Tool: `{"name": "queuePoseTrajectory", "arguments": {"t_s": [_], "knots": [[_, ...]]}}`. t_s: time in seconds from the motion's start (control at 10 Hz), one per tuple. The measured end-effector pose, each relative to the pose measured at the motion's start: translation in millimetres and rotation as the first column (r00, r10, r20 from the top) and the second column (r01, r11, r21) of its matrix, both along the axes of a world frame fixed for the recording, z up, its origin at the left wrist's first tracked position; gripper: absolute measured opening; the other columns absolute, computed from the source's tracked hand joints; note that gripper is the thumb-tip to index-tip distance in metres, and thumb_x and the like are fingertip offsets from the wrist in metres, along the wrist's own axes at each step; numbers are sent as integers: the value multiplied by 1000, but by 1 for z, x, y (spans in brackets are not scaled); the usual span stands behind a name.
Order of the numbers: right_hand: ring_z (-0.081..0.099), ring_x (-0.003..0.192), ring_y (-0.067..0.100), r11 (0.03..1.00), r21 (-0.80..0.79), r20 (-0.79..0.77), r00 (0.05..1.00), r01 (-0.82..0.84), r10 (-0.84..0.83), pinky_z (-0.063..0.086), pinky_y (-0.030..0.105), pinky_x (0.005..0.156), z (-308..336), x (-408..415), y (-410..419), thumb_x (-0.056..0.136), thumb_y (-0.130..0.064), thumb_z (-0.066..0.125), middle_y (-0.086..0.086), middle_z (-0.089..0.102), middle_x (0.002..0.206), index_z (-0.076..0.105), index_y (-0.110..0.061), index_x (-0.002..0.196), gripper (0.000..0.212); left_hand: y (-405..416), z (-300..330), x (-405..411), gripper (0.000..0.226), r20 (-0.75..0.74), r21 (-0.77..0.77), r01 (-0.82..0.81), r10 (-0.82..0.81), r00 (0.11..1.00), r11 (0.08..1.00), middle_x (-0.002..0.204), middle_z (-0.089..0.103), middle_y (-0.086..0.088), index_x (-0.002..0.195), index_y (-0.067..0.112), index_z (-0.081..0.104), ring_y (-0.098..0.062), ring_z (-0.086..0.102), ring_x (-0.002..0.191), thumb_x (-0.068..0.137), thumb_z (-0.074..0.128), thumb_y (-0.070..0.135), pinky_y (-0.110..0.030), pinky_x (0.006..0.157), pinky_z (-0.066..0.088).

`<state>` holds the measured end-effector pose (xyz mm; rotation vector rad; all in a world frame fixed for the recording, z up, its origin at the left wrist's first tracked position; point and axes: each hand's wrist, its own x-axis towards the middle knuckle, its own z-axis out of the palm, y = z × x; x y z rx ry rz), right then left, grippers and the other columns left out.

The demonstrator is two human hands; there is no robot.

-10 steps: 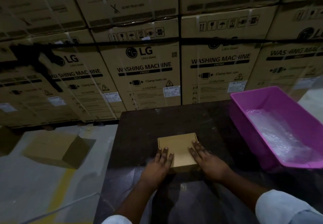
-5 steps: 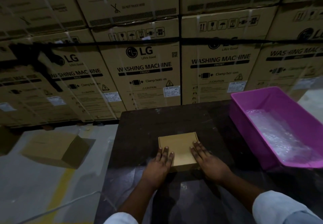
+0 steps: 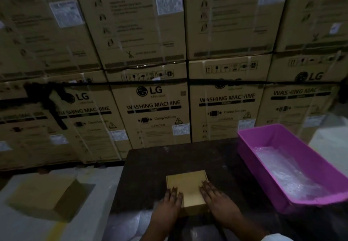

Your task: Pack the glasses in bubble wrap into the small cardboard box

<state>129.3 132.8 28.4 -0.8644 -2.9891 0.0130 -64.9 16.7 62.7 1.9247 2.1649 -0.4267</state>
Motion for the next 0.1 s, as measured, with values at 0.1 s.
{"name": "queuePoseTrajectory", "arguments": {"t_s": [0.1], "knots": [[67, 105, 18, 999, -34, 77, 996, 38, -35, 56, 30, 79, 16, 0, -1, 67, -59, 42, 7, 68, 118, 63, -17, 118, 70, 6, 23, 7, 64, 36, 37, 23, -24, 999, 999, 151, 29, -20, 145, 14, 29, -38, 32, 136, 93, 44, 46, -45, 105, 30]]}}
